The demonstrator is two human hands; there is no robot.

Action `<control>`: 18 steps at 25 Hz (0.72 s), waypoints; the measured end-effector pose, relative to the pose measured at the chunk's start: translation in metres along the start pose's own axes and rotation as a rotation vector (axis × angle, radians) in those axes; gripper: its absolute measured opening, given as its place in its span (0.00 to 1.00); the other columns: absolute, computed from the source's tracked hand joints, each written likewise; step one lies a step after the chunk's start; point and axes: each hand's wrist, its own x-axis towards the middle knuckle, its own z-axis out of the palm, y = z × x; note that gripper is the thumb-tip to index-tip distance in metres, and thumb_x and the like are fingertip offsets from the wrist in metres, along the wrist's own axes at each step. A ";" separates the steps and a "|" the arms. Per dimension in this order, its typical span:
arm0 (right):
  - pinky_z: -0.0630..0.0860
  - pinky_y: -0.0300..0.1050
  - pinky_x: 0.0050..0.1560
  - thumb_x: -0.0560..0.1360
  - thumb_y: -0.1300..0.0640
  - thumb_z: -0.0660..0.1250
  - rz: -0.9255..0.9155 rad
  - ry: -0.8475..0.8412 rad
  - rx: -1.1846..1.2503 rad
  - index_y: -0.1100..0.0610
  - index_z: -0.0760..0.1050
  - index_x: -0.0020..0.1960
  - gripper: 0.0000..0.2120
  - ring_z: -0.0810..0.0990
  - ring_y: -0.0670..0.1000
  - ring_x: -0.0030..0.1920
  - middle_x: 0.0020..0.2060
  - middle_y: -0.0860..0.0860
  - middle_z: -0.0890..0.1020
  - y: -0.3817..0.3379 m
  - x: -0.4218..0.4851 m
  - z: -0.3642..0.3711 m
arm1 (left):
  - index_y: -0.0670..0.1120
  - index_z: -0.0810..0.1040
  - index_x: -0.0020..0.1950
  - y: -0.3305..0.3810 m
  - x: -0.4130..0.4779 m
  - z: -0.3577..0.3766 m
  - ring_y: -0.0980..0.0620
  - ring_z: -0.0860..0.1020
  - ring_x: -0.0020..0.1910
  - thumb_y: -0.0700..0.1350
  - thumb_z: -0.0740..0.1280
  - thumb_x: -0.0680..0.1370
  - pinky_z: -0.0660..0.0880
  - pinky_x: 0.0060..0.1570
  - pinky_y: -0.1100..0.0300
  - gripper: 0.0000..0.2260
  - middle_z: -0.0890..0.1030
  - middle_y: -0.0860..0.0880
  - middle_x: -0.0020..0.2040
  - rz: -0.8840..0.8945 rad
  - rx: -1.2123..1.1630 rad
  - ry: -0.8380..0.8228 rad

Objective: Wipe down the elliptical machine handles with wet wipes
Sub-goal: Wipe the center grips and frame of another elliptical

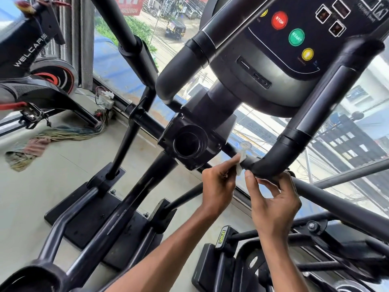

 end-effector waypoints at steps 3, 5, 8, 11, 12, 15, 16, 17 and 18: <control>0.81 0.45 0.50 0.74 0.46 0.75 -0.010 0.004 0.024 0.56 0.81 0.53 0.15 0.84 0.55 0.47 0.47 0.55 0.84 0.000 0.001 0.002 | 0.44 0.82 0.67 -0.003 0.002 -0.009 0.60 0.85 0.43 0.27 0.67 0.77 0.79 0.44 0.66 0.21 0.87 0.54 0.50 0.137 0.157 -0.059; 0.81 0.46 0.50 0.74 0.46 0.75 -0.011 -0.005 0.024 0.55 0.80 0.54 0.15 0.84 0.57 0.47 0.47 0.55 0.84 -0.001 -0.001 0.002 | 0.46 0.83 0.67 -0.017 0.016 -0.003 0.57 0.82 0.36 0.27 0.66 0.76 0.73 0.39 0.73 0.23 0.85 0.54 0.41 0.040 0.310 -0.105; 0.82 0.46 0.50 0.74 0.45 0.75 -0.014 -0.002 0.017 0.56 0.81 0.53 0.16 0.84 0.57 0.46 0.47 0.55 0.84 -0.002 0.000 0.000 | 0.45 0.82 0.67 -0.027 0.039 0.007 0.47 0.85 0.48 0.30 0.65 0.77 0.71 0.45 0.73 0.21 0.88 0.44 0.51 -0.127 0.486 -0.169; 0.83 0.51 0.50 0.74 0.45 0.75 -0.017 0.006 -0.011 0.56 0.80 0.52 0.16 0.84 0.58 0.45 0.46 0.55 0.83 0.001 0.000 -0.001 | 0.44 0.81 0.67 -0.028 0.044 0.004 0.45 0.84 0.58 0.32 0.66 0.79 0.78 0.58 0.59 0.18 0.85 0.43 0.59 -0.122 0.477 -0.214; 0.83 0.53 0.50 0.74 0.45 0.75 -0.012 0.012 -0.010 0.56 0.80 0.52 0.16 0.84 0.58 0.46 0.46 0.54 0.83 0.001 0.000 0.000 | 0.44 0.82 0.67 -0.024 0.042 0.000 0.46 0.85 0.56 0.32 0.66 0.79 0.80 0.57 0.57 0.19 0.86 0.43 0.58 -0.097 0.457 -0.216; 0.83 0.57 0.50 0.75 0.46 0.75 -0.007 0.020 0.001 0.60 0.81 0.53 0.17 0.84 0.56 0.47 0.47 0.55 0.83 0.001 -0.002 0.002 | 0.43 0.82 0.67 -0.003 0.028 -0.008 0.50 0.86 0.50 0.29 0.66 0.78 0.79 0.48 0.68 0.20 0.87 0.42 0.54 0.061 0.297 -0.162; 0.83 0.57 0.50 0.75 0.47 0.75 -0.010 0.019 0.003 0.60 0.81 0.53 0.17 0.84 0.55 0.47 0.47 0.55 0.83 0.001 -0.002 0.002 | 0.42 0.82 0.67 0.008 0.021 -0.009 0.50 0.85 0.51 0.27 0.66 0.77 0.78 0.49 0.71 0.21 0.87 0.42 0.54 0.119 0.238 -0.138; 0.83 0.57 0.50 0.75 0.47 0.76 -0.014 0.019 0.004 0.60 0.81 0.53 0.17 0.84 0.55 0.47 0.47 0.55 0.84 0.002 -0.002 0.002 | 0.41 0.82 0.66 0.015 0.016 -0.008 0.51 0.85 0.54 0.26 0.66 0.76 0.79 0.52 0.70 0.21 0.86 0.43 0.56 0.160 0.187 -0.119; 0.83 0.58 0.50 0.75 0.47 0.76 -0.016 0.019 0.000 0.59 0.81 0.53 0.16 0.84 0.55 0.47 0.47 0.55 0.84 0.002 -0.001 0.002 | 0.41 0.82 0.66 0.016 0.013 -0.007 0.52 0.85 0.56 0.25 0.66 0.75 0.80 0.55 0.66 0.22 0.86 0.44 0.58 0.181 0.164 -0.109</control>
